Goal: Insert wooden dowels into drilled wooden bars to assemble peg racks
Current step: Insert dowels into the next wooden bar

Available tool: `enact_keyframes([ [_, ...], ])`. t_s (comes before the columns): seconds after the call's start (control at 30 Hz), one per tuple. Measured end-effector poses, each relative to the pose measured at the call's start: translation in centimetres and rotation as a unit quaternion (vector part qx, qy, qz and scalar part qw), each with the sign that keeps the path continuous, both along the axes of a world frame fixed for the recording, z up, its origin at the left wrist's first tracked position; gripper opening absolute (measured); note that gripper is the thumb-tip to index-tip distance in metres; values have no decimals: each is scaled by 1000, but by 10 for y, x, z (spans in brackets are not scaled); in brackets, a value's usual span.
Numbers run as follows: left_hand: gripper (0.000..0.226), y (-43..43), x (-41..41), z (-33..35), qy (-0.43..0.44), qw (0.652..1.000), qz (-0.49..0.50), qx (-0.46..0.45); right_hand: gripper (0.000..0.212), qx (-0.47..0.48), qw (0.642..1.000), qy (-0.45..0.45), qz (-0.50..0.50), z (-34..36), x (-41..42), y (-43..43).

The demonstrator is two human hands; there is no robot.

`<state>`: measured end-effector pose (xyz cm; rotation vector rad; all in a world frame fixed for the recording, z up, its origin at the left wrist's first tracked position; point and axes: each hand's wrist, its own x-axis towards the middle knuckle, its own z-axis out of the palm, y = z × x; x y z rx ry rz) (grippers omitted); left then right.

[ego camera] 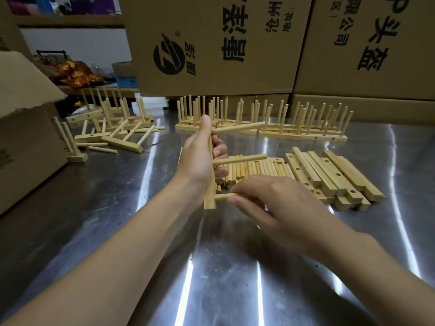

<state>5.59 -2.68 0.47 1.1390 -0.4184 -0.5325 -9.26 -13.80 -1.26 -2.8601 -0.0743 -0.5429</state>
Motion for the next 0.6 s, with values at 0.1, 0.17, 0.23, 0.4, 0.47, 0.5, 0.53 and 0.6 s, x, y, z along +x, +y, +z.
enact_keyframes([
  [0.1,48,1,-3,1,1,1000,-11,-6,39,55,998,-13,27,-3,5,3],
  [0.17,48,1,-5,1,-17,1000,-3,-2,35,106,993,-24,40,-6,6,4],
  [0.23,47,1,-7,2,-32,999,3,-1,36,162,985,-34,48,-7,6,5],
  [0.4,46,3,-10,4,-32,999,23,-14,31,236,970,-16,51,-2,5,8],
  [0.47,47,3,-11,4,-44,998,31,-10,30,248,967,-7,50,-1,6,8],
  [0.5,47,3,-12,4,-56,998,36,-5,30,255,966,-4,47,-1,5,9],
  [0.53,48,2,-12,4,-67,997,41,-2,30,260,965,-1,45,-1,5,9],
  [0.6,49,2,-13,5,-78,996,41,3,29,270,962,1,42,0,4,11],
])
